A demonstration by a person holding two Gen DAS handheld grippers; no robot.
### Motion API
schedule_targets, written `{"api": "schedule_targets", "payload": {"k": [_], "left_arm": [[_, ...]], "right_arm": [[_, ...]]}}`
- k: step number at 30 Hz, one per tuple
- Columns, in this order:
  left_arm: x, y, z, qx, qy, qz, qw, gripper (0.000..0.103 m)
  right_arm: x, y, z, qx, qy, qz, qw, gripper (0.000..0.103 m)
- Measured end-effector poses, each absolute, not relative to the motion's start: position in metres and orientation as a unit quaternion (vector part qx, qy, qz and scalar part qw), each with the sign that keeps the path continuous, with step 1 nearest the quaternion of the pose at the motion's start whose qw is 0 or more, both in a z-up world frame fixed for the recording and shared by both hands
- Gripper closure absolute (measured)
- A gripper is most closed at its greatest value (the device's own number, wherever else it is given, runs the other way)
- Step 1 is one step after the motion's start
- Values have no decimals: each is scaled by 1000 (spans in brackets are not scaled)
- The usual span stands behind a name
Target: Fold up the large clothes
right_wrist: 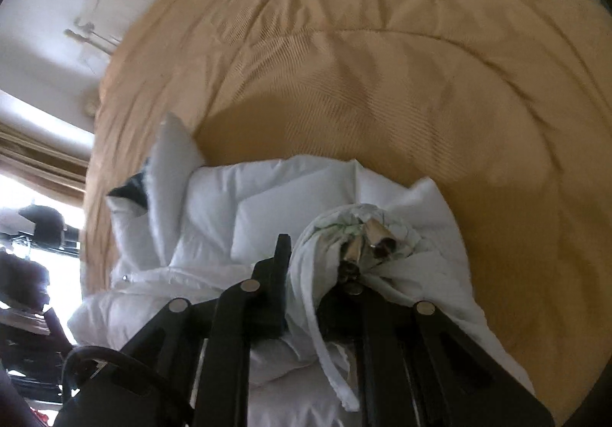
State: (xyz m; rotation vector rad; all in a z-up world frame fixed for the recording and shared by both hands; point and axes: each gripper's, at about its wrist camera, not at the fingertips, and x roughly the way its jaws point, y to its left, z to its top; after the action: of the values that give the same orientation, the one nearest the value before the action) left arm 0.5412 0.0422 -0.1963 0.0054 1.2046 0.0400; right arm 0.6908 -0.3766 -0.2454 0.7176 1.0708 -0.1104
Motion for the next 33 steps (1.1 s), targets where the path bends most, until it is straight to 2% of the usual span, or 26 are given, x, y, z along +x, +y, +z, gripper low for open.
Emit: {"api": "schedule_targets", "payload": {"k": [4,8,10,12,14,17,20,22,23,24,25,26,29,33], "left_arm": [[538,47,-184,2,559,12,829,86],[539,67,-151,-57,532,-17,845,81],[541,83,-134,-116,521,-42,845,72],[544,98,-123,-170,521,-52,835,69],[548,100,-119,-173,530,-43,829,69],[552,90,-124,-134,542,-28,829,69],[552,80,-129,-117,551,-18,826,68],[554,82,-132,-118,553,-16,825,68],[551,84,-129,-120,553,-19,824,68],[551,87,-128,-125,553,-21,823,68],[549,93,-124,-134,555,-24,821,68],[548,98,-121,-141,556,-28,818,68],[545,120,-110,-182,559,-43,807,66],[543,141,-90,-221,567,-58,791,65]], "right_arm": [[694,-375,-243,323,507,-47,797,88],[683,-382,-211,307,481,-44,820,81],[674,-391,-193,337,449,-36,827,74],[670,-400,-184,381,425,-29,821,40],[662,-407,-172,405,398,-45,822,31],[646,-405,-142,376,368,-83,847,31],[616,-370,-99,294,337,-60,892,30],[607,-320,-88,221,354,-14,909,35],[608,-298,-90,192,371,2,909,46],[613,-273,-98,164,393,18,904,59],[618,-254,-108,150,411,34,899,65],[630,-232,-125,134,439,53,887,77],[670,-194,-180,105,498,35,860,80],[708,-186,-219,81,514,-16,854,83]]}}
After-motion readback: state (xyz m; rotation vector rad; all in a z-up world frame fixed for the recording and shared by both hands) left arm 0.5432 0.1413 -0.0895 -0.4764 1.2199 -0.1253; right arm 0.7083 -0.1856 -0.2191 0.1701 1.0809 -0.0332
